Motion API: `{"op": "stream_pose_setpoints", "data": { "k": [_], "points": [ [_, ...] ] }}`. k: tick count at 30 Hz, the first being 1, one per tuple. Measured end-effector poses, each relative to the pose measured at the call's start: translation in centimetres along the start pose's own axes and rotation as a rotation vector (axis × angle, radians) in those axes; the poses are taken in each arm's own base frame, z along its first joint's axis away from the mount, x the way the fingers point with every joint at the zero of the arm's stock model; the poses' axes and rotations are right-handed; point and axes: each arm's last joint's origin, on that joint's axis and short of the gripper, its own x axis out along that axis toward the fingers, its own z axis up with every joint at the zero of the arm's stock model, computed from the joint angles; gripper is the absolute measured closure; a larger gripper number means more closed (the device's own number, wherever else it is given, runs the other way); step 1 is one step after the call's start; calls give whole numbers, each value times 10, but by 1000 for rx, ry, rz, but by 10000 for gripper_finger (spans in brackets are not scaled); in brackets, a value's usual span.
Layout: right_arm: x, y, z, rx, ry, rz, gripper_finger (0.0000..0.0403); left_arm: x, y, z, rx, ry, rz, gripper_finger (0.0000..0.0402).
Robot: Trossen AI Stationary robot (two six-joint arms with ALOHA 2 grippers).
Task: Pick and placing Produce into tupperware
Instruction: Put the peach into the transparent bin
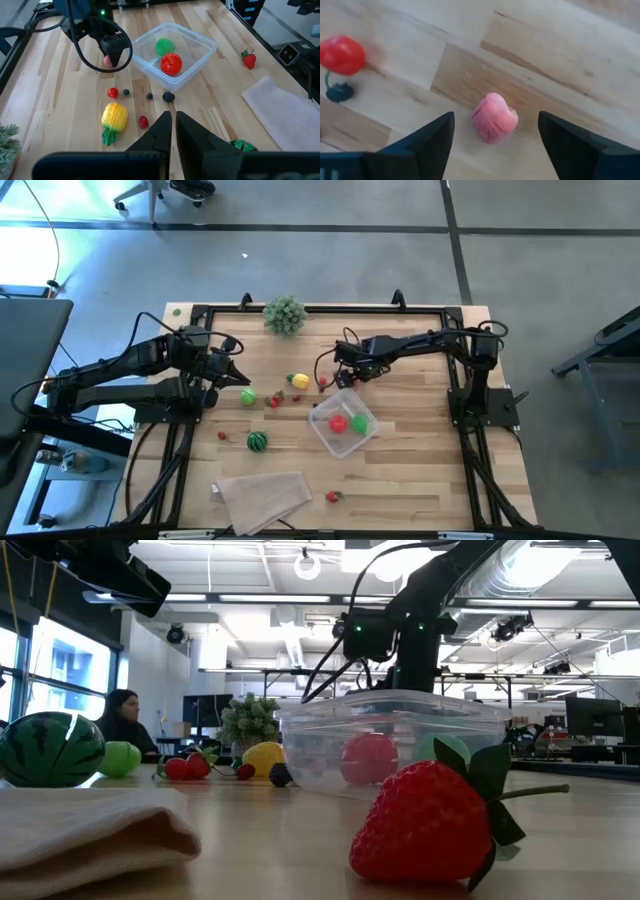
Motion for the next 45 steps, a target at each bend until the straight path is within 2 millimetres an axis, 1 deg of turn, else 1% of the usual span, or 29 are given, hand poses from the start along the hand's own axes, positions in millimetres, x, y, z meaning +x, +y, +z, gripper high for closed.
{"op": "stream_pose_setpoints", "data": {
  "k": [4, 10, 16, 30, 41, 45],
  "points": [
    [0, 1, 2, 72, -11, 14, 150, 0, 0, 0, 0, 0, 0, 385],
    [0, 2, 4, 129, -25, 36, 172, 0, 0, 0, 0, 0, 0, 385],
    [10, 2, 5, 173, 8, 26, 185, 0, 0, 0, 0, 0, 0, 385],
    [12, 1, 5, 178, -10, 0, 212, 0, 0, 0, 0, 0, 0, 385],
    [13, -2, 5, 184, -22, -31, 274, 0, 0, 0, 0, 0, 0, 385],
    [13, -2, 4, 185, -27, -36, 286, 0, 0, 0, 0, 0, 0, 385]
  ]
}}
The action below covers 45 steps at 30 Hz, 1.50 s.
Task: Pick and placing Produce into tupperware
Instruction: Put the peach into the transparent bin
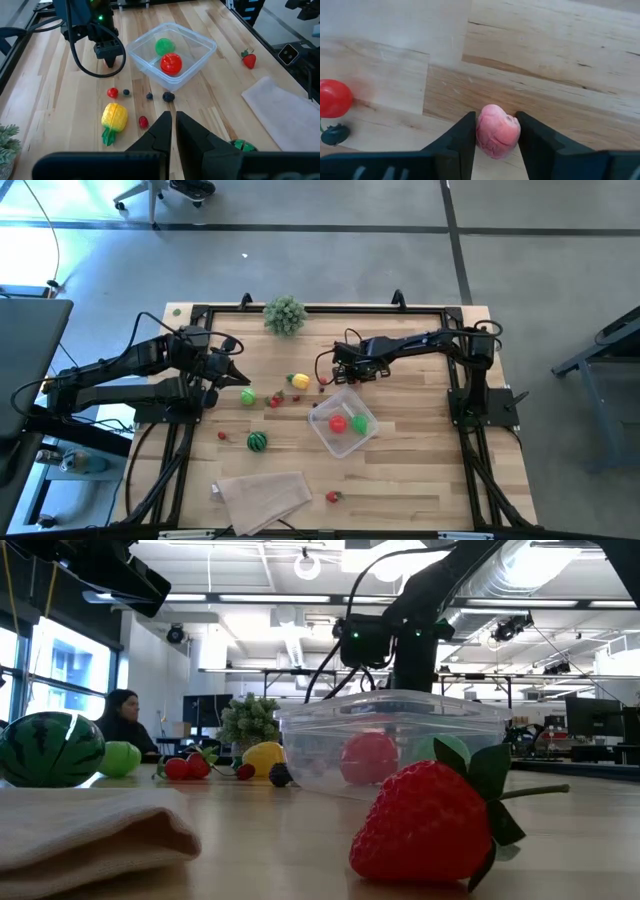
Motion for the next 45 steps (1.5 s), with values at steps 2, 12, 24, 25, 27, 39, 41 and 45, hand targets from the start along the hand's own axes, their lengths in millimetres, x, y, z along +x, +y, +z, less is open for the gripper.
{"op": "stream_pose_setpoints", "data": {
  "k": [2, 12, 24, 25, 27, 39, 41, 45],
  "points": [
    [0, 0, 0, 0, -1, -1, 287, 0, 0, 0, 0, 0, 0, 385],
    [-5, 5, 2, -46, -2, -33, 288, 0, 0, 0, 0, 0, 0, 385],
    [-94, 46, -1, -206, -207, -182, 288, 0, 0, 0, 0, 0, 0, 385],
    [-103, 50, -4, -233, -228, -185, 288, 0, 0, 0, 0, 0, 0, 385],
    [-121, 60, -15, -282, -266, -173, 288, 0, 0, 0, 0, 0, 0, 385],
    [-145, 84, -101, -518, -296, -87, 288, 0, 0, 0, 0, 0, 0, 385],
    [-131, 82, -109, -530, -268, -90, 288, 0, 0, 0, 0, 0, 0, 385],
    [-97, 75, -120, -557, -186, -70, 288, 0, 0, 0, 0, 0, 0, 385]
  ]
}}
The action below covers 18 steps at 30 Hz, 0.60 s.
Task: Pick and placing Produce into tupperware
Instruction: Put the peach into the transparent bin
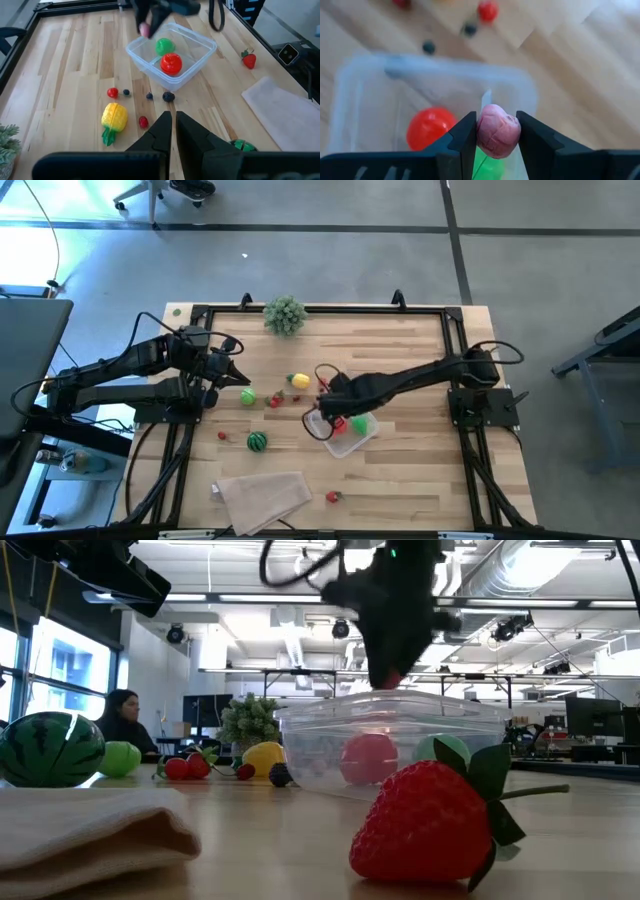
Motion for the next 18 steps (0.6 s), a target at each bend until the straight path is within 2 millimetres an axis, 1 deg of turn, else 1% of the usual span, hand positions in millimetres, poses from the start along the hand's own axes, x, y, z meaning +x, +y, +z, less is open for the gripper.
{"op": "stream_pose_setpoints", "data": {
  "k": [3, 8, 12, 18],
  "points": [
    [20, 0, -10, 3, 35, 34, 288, 0, 0, 0, 0, 0, 0, 385],
    [43, -2, -23, 7, 70, 77, 288, 0, 0, 0, 0, 0, 0, 385],
    [50, -4, -27, 7, 71, 78, 288, 0, 0, 0, 0, 0, 0, 385],
    [56, -8, -26, -2, 73, 69, 288, 0, 0, 0, 0, 0, 0, 385]
  ]
}}
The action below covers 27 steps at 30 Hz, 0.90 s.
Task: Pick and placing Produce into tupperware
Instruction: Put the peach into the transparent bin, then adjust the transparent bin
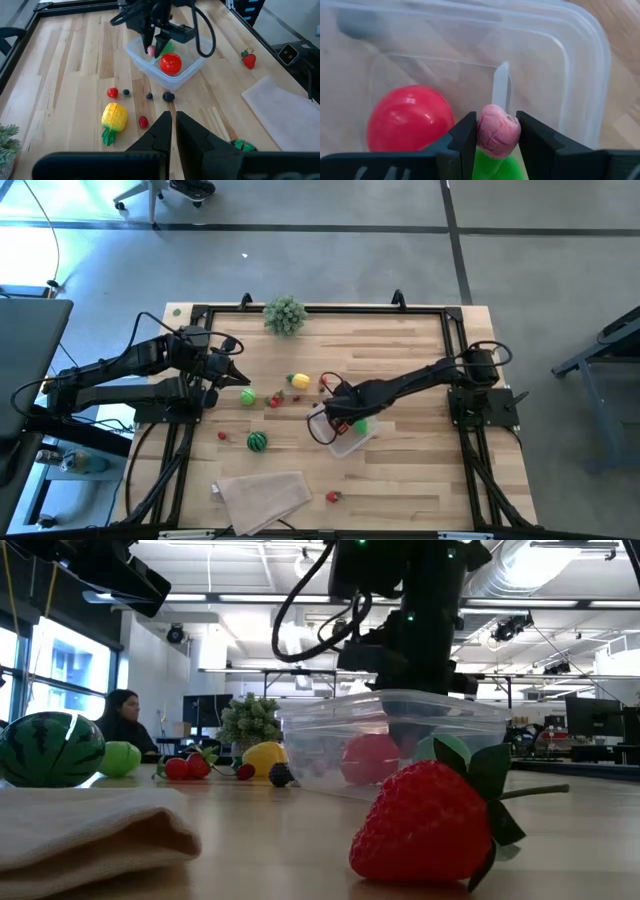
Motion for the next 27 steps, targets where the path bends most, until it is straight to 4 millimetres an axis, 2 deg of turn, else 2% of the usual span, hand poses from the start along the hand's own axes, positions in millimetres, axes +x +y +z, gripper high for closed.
{"op": "stream_pose_setpoints", "data": {
  "k": [12, 22, 27],
  "points": [
    [4, 3, 1, -29, -8, 8, 283, 0, 0, 0, 0, 0, 0, 385],
    [4, 2, 1, -31, -28, -11, 186, 0, 0, 0, 0, 0, 0, 385],
    [-1, 3, 3, -27, -31, -13, 166, 0, 0, 0, 0, 0, 0, 385]
  ]
}}
